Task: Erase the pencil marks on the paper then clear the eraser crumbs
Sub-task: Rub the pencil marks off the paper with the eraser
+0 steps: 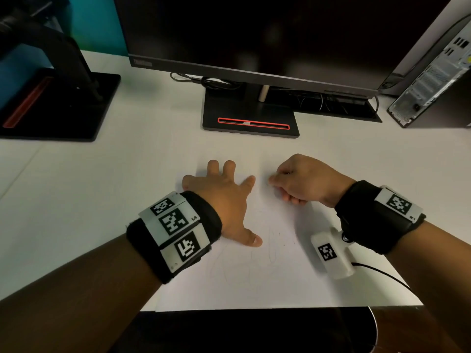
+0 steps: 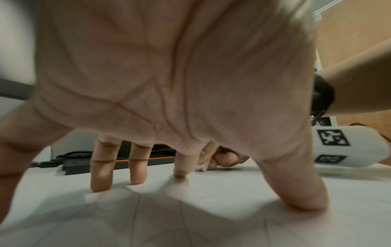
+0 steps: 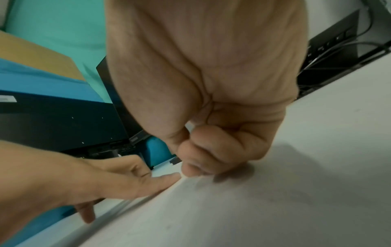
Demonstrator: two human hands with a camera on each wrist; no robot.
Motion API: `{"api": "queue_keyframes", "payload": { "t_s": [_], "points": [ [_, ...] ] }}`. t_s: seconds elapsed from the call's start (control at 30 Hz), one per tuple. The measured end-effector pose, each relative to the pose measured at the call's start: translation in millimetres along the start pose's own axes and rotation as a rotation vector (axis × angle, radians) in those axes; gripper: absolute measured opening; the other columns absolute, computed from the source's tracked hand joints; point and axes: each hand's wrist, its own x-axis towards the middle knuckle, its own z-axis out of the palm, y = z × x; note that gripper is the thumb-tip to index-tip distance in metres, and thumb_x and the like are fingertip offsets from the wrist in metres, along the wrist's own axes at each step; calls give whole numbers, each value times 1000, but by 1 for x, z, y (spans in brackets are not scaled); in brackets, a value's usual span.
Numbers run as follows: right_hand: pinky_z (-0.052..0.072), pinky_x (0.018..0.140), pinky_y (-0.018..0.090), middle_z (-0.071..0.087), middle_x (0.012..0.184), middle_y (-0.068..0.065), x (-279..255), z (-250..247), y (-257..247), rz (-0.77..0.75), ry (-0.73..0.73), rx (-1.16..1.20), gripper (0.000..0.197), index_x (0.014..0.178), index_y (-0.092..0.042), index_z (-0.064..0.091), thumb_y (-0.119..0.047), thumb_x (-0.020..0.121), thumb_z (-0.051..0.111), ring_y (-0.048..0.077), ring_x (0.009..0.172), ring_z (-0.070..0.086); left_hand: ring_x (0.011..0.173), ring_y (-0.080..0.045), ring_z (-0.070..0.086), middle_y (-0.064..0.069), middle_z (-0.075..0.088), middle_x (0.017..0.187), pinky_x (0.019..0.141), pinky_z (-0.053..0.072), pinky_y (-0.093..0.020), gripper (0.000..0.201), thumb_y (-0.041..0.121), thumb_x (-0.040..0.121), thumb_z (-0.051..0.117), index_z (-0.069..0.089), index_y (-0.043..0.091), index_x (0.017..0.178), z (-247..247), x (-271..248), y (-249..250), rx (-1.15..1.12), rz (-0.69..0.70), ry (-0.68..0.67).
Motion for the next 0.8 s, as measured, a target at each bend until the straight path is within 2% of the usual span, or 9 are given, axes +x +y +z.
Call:
{"api": "queue_keyframes", "payload": {
  "t_s": [0.13,0.27,0.4,0.53,0.67,0.8],
  "points": [
    [46,48,25,66,58,1,-2,6,-7,-42,-126,-32,38,65,-12,65,-28,98,56,15,48,55,142,-36,16,-7,14,153,96,41,-57,122,93,66,57,-2,39,159,0,0,0,-7,2,5],
    [46,46,24,66,56,1,4,-2,-6,-10,-36,-36,38,63,-11,66,-27,96,57,15,47,55,142,-36,16,-9,13,153,94,42,-56,123,94,64,55,-2,39,158,2,1,0,2,3,21],
    [44,47,26,63,56,2,-1,3,-9,-37,-163,-25,37,65,-10,64,-26,97,58,17,48,51,141,-36,16,-6,14,152,94,42,-55,123,94,64,55,-1,39,158,2,1,-2,-7,2,18],
    [45,47,26,64,56,2,4,-2,-5,-6,-43,-20,36,66,-9,67,-27,96,57,18,49,53,142,-37,15,-8,13,154,96,42,-56,124,94,65,55,-3,38,158,2,1,0,5,3,19],
    [44,47,26,63,56,3,0,4,-9,-39,-176,-16,37,67,-9,64,-28,97,58,18,50,51,142,-36,15,-7,13,153,95,42,-56,122,94,64,55,-2,39,158,2,1,-1,-1,1,9],
    [46,48,25,64,57,2,8,-1,-7,-15,-28,-25,37,68,-7,67,-28,97,57,18,50,53,142,-37,15,-8,13,154,94,41,-56,123,94,65,55,-2,38,158,2,1,0,10,5,17]
  ]
}}
